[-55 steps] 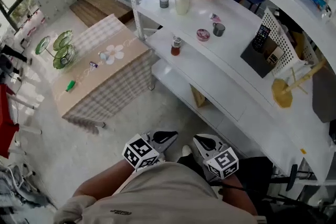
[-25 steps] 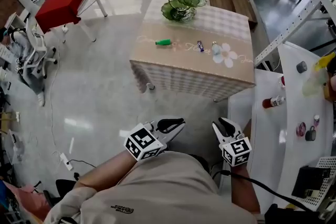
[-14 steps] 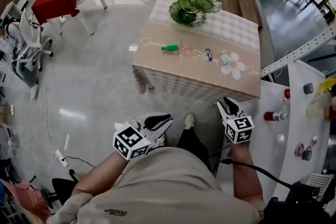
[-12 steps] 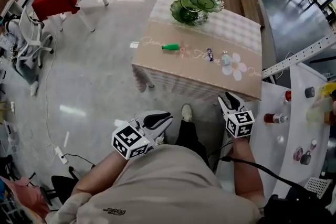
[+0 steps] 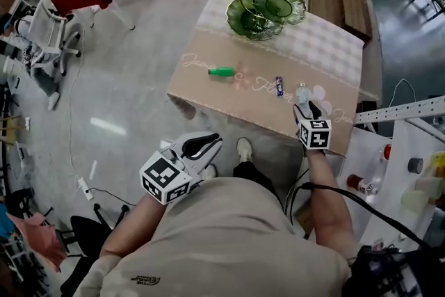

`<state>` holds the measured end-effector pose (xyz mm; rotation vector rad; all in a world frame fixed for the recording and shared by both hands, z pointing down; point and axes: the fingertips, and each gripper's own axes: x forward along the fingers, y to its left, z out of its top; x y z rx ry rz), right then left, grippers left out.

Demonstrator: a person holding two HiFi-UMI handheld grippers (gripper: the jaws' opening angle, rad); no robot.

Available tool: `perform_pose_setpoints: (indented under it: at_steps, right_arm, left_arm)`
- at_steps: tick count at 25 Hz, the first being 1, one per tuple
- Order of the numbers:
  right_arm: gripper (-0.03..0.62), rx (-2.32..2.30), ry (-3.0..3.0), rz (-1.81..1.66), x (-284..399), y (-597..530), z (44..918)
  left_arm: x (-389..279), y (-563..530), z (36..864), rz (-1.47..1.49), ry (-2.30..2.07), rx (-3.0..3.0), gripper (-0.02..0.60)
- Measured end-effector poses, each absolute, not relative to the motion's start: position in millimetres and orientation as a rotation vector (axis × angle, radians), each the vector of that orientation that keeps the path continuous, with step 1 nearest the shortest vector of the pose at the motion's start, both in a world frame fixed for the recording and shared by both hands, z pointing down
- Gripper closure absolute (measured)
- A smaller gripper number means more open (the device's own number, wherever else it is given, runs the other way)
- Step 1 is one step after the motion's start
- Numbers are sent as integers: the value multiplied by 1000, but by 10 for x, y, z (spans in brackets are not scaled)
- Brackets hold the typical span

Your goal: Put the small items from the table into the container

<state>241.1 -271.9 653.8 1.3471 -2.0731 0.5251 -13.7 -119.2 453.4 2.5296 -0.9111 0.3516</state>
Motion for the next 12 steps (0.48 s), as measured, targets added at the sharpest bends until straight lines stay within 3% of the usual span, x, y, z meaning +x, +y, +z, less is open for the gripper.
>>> perform_pose_setpoints:
  at_steps: [9,12]
  right_arm:
    - [347,1283,-2012,626,2602,-3202,7178]
    - [387,1268,-2031,620,2602,-3206,7206]
  left_arm:
    - [142,-1744,4526,395,-1024,2479,552]
    - [183,-1852,4538,393,-1054,2468,552]
